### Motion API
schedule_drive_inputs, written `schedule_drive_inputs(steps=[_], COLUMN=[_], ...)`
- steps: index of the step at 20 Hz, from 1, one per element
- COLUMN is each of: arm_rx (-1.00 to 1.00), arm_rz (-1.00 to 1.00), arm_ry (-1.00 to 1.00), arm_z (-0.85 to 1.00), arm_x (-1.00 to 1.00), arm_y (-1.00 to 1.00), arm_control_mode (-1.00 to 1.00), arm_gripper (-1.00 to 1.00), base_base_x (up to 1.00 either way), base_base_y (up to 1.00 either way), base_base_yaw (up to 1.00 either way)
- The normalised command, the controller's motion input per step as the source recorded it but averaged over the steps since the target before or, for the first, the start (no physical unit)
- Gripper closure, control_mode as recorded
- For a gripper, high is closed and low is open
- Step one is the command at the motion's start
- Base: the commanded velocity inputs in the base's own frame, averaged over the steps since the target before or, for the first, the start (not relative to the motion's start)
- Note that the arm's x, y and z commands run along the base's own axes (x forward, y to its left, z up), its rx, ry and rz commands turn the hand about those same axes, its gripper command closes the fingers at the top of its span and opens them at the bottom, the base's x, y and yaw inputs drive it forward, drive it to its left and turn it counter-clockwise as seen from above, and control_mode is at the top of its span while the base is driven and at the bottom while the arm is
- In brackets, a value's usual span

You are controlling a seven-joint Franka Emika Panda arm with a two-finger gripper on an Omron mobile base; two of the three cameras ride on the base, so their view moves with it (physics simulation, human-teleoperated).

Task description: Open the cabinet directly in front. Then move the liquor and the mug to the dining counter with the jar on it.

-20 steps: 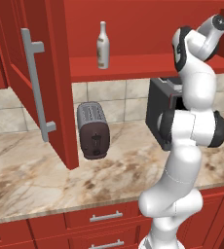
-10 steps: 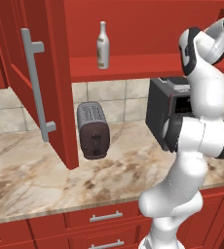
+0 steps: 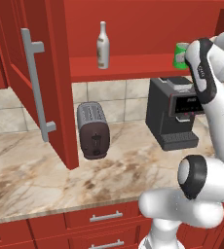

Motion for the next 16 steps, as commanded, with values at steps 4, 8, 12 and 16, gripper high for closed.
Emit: schedule_drive_inputs(steps=[4, 8, 12, 16], arm_rx=[-0.15, -0.14, -0.07, -0.01], arm_rz=[0.35, 0.39, 0.35, 0.22], arm_ry=[0.0, 0.0, 0.0, -0.03], arm_z=[-0.32, -0.46, -0.48, -0.25], arm_x=[-1.0, -1.0, -0.91, -0.8], arm_y=[1.0, 1.0, 0.79, 0.29], arm_control_mode=[-1.0, -1.0, -1.0, -1.0], arm_gripper=[1.0, 1.0, 1.0, 1.0], base_base_x=[0.0, 0.0, 0.0, 0.0], base_base_y=[0.0, 0.0, 0.0, 0.0], base_base_yaw=[0.0, 0.0, 0.0, 0.0])
